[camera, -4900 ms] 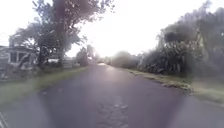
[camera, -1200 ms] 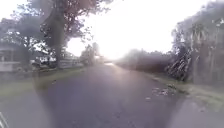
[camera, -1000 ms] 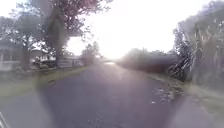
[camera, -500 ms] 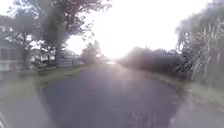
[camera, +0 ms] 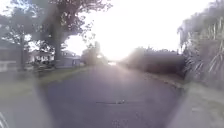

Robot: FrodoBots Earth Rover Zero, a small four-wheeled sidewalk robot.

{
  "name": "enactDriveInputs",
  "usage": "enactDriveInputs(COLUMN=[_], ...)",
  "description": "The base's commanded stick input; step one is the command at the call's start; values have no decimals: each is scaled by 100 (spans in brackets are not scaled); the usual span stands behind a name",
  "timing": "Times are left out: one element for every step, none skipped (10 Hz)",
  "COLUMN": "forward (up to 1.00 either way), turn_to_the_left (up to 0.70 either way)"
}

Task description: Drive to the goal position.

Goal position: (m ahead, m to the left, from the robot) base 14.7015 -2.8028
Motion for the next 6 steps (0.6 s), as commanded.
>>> enactDriveInputs(forward=[100,100,100,100,100,100], turn_to_the_left=[-10,-16,-40,-40,-40,0])
